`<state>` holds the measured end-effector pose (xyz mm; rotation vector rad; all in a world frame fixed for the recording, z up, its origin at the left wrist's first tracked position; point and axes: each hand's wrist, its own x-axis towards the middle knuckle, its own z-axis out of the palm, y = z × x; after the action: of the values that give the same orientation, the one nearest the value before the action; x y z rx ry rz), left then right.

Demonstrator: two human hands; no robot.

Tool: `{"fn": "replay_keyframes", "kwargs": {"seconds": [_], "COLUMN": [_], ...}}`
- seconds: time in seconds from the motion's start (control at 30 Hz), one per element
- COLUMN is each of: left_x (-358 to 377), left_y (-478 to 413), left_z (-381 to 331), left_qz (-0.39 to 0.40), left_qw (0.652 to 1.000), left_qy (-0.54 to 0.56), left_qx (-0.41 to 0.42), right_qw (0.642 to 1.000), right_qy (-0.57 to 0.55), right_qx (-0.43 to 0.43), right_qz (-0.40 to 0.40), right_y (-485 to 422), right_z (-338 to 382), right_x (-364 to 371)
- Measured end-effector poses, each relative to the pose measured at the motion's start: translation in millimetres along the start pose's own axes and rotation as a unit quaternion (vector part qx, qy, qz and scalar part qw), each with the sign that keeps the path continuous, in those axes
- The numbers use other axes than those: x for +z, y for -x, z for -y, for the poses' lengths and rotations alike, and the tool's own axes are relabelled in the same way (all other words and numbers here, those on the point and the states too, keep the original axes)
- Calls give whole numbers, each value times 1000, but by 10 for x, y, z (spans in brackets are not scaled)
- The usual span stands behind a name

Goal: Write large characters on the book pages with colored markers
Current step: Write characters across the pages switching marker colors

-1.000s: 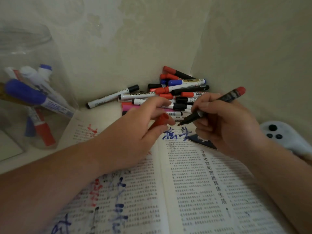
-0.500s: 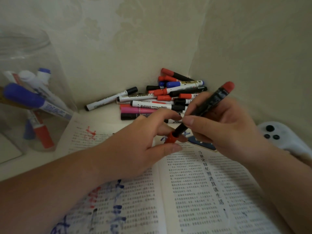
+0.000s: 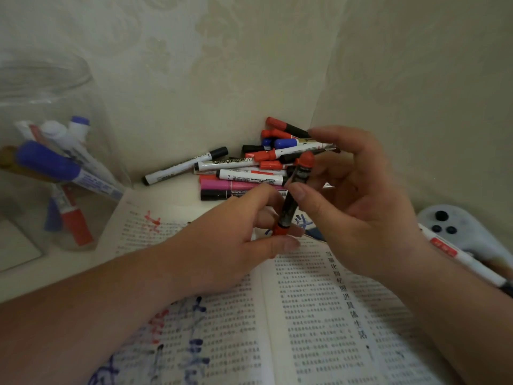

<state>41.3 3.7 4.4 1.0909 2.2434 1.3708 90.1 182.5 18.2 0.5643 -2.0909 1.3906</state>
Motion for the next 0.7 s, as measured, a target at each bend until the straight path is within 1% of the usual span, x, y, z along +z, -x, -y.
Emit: {"fn": "replay_keyframes", "kwargs": {"seconds": [0.1,0.2,0.27,0.37,0.5,0.53,0.63,0.7], "left_x": [-4,-13,-11,-24,-42,-42,-32,-35], "left_y": [1,6,4,19,45,49,33,23], "left_z": [-3,5,6,43,11,14,95,154], "left_qz": [6,12,10,1,-28,-37,-48,-58], "left_qw": [1000,1000,1000,1000,995,994,993,993], "left_qy": [-10,-16,-13,-18,-32,-35,-44,-43], "left_qx": [1,4,8,19,86,93,102,96], "right_qw": [998,997,998,999,988,986,988,977], "right_qy": [50,56,52,45,130,138,140,202], "right_qx": [-39,-33,-22,-4,-26,-28,-8,27], "right_qz": [-2,-29,-33,-5,82,86,59,66], "right_y": [8,42,66,74,66,38,-54,-110], "right_z": [-36,-68,-80,-34,54,58,91,146], "right_x": [12,60,106,123,170,166,-8,-226]}}
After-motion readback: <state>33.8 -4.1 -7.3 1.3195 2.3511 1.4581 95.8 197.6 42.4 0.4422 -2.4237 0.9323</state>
